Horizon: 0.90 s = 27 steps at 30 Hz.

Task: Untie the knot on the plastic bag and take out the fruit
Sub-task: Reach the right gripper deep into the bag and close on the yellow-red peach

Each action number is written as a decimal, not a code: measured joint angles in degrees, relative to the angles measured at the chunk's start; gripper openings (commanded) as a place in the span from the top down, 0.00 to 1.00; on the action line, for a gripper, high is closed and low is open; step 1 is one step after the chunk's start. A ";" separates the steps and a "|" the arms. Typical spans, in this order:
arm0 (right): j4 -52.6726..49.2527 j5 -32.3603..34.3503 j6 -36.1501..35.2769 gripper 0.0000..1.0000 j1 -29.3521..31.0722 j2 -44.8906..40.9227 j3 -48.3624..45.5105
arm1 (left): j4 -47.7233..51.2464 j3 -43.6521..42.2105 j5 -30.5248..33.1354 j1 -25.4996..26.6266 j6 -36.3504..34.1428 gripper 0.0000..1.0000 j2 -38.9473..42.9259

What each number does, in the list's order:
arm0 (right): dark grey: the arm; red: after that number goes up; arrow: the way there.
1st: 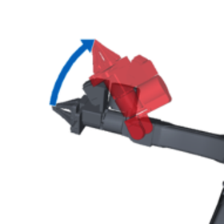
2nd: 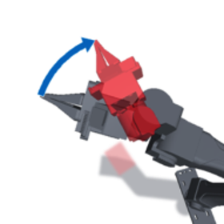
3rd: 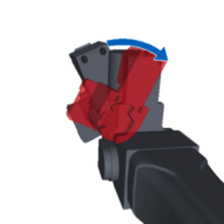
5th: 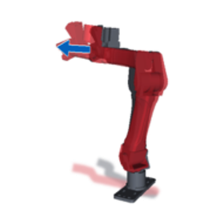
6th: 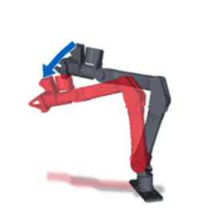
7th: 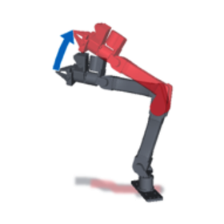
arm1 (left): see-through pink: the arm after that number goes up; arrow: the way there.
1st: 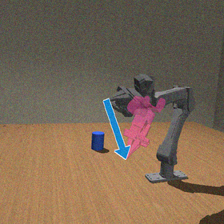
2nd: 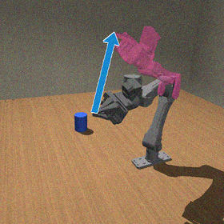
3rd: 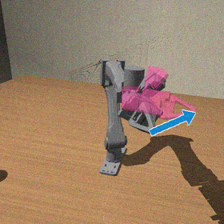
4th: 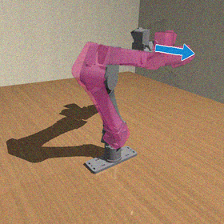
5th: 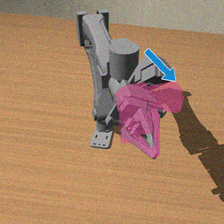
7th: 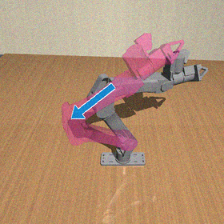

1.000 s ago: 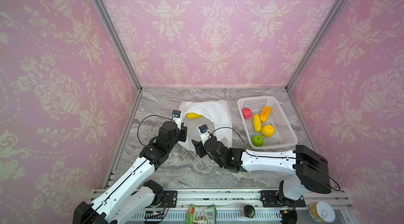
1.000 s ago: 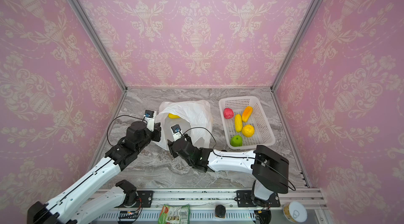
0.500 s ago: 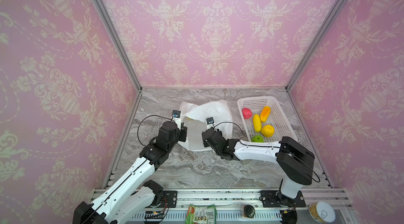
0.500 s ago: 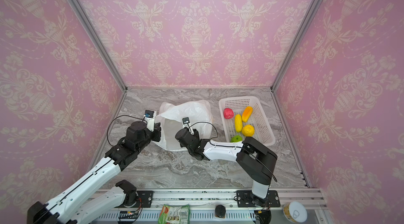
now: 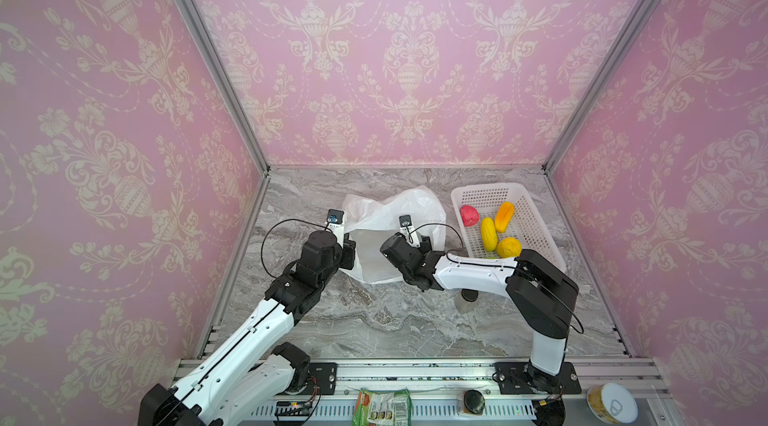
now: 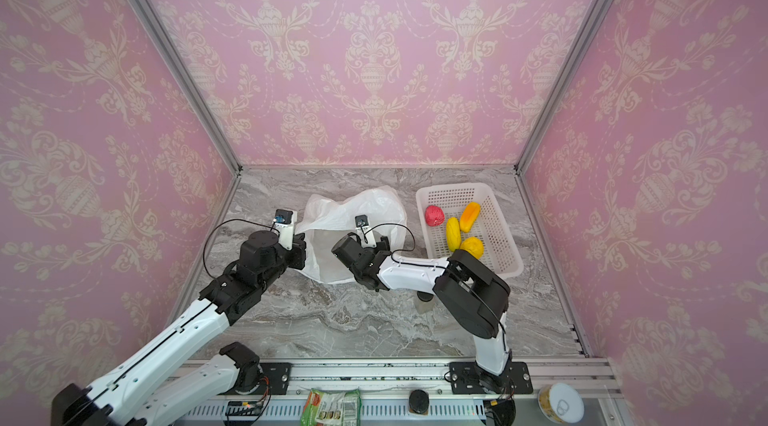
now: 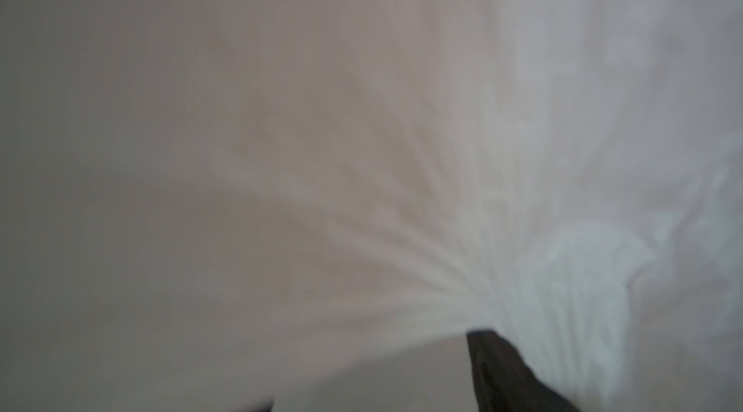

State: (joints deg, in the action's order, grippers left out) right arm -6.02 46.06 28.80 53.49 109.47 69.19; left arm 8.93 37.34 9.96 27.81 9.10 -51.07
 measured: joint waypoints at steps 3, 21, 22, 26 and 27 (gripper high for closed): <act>-2.16 0.52 -0.07 0.14 -1.88 1.77 1.86 | 0.04 0.00 -0.07 0.00 0.00 1.00 0.02; -1.36 4.98 -5.09 0.00 -3.93 4.20 3.52 | 16.17 14.19 0.94 10.32 1.51 1.00 8.07; -0.63 4.94 -5.55 0.00 -3.82 3.93 2.89 | 17.03 14.82 1.18 10.73 1.60 1.00 7.80; 3.10 2.38 -8.11 0.00 -3.48 3.15 0.63 | 19.19 15.87 2.47 11.06 2.21 1.00 7.08; 3.93 1.18 -8.63 0.00 -3.48 3.15 0.48 | 19.54 16.04 2.84 11.06 2.25 1.00 6.75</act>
State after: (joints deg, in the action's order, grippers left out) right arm -2.09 47.24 20.16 50.02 112.62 69.67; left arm 28.47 53.39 12.80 38.87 11.35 -44.31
